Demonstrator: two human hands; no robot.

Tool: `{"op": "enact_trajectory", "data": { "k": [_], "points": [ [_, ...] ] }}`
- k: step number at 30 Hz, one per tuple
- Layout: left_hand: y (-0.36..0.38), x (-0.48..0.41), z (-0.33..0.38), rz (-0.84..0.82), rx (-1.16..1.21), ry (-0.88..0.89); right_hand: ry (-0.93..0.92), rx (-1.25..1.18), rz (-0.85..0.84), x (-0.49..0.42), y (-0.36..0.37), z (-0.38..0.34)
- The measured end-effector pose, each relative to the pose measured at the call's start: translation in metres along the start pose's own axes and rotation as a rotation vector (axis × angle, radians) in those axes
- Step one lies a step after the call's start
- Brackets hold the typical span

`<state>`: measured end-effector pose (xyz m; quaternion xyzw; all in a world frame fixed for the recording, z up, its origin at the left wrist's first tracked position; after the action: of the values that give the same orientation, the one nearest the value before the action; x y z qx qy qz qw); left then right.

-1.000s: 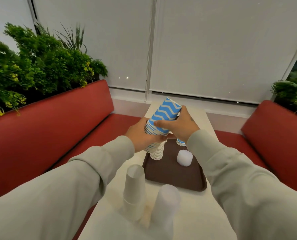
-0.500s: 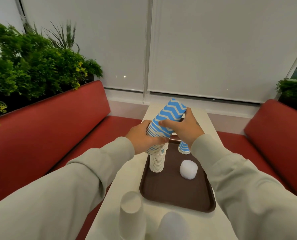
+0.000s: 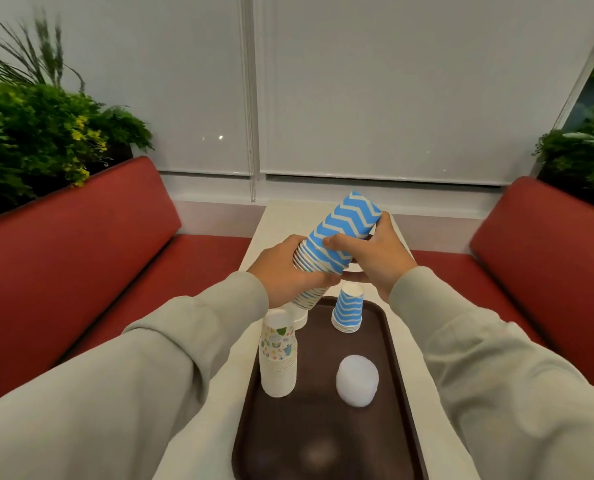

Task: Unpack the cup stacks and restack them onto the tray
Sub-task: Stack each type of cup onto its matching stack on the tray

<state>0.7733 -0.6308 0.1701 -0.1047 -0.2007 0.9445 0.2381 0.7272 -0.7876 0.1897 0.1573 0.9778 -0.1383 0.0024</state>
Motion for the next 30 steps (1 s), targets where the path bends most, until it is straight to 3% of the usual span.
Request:
{"op": "enact_trajectory", "data": {
  "k": [16,22,30],
  "points": [
    [0.022,-0.083,-0.036,-0.087,-0.085,-0.111,0.088,-0.154,0.066,-0.083,-0.026,0.050],
    [0.010,-0.095,-0.059,-0.042,-0.096,-0.161,0.041,-0.216,0.138,-0.110,-0.053,0.056],
    [0.007,-0.101,-0.085,0.080,0.028,-0.172,0.084,0.005,0.152,-0.129,-0.061,0.106]
  ]
}}
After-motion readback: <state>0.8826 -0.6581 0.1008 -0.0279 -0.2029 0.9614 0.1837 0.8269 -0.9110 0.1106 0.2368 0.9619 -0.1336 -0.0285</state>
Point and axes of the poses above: each hand's wrist, its own x-axis away from the middle knuckle, its own y-axis out of the palm, z = x × y, the point moved 6 cm from there along -x, towards the middle knuckle, and after that the axes turned 13 degrees about x, right-handed, at the moved point
